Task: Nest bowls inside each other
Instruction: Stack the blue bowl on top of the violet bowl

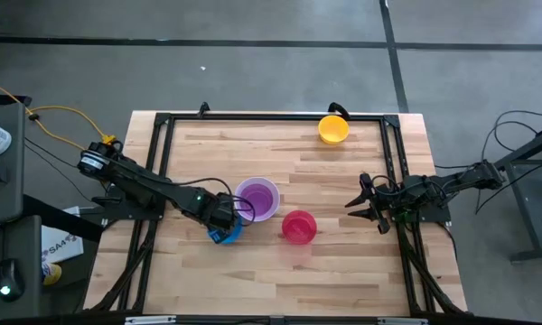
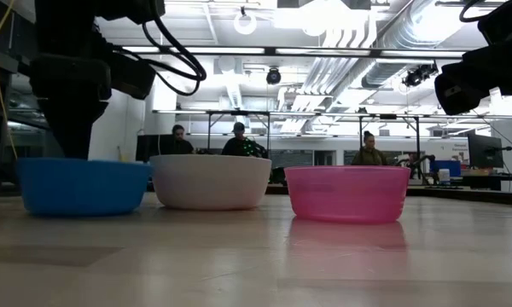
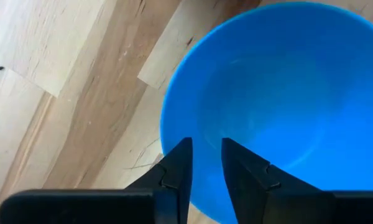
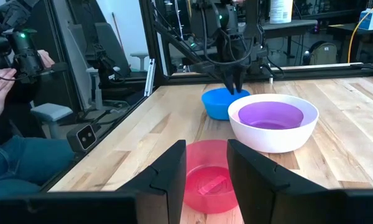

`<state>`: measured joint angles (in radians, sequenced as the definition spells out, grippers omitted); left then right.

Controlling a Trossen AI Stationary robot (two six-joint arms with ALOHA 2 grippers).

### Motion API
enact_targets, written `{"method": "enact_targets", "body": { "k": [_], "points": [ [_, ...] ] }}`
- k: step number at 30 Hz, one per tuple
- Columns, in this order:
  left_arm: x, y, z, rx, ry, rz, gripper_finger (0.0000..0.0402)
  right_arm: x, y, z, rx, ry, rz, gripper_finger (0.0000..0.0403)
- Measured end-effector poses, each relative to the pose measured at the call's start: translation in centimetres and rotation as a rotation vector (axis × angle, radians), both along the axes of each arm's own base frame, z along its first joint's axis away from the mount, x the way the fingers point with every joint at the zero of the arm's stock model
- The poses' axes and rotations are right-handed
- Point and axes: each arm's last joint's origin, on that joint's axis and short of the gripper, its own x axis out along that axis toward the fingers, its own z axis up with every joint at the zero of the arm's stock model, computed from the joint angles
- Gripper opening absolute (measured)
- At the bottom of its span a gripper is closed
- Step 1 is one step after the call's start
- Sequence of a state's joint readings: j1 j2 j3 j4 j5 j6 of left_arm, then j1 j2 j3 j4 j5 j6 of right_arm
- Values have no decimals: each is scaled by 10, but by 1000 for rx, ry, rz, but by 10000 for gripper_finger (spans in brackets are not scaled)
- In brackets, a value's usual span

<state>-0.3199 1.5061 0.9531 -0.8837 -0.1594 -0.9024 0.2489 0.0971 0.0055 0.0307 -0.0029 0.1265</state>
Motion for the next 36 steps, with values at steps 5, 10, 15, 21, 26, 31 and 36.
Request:
{"method": "enact_targets", "body": {
  "k": [5, 10, 15, 21, 26, 31, 36],
  "points": [
    [-6, 2, 11, -4, -30, 0, 84, 0, 0, 0, 0, 0, 0, 110],
    [-11, 4, 16, 9, -22, -5, 84, 0, 0, 0, 0, 0, 0, 110],
    [-14, 5, 15, 23, 15, -10, 84, 0, 0, 0, 0, 0, 0, 110],
    [-15, 6, 15, 44, 26, -16, 84, 0, 0, 0, 0, 0, 0, 110],
    [-13, 5, 15, 43, 11, -54, 84, 0, 0, 0, 0, 0, 0, 110],
    [-13, 4, 16, 16, 6, -67, 83, 0, 0, 0, 0, 0, 0, 110],
    [-16, 5, 26, -11, -56, -94, 83, 0, 0, 0, 0, 0, 0, 110]
  ]
}}
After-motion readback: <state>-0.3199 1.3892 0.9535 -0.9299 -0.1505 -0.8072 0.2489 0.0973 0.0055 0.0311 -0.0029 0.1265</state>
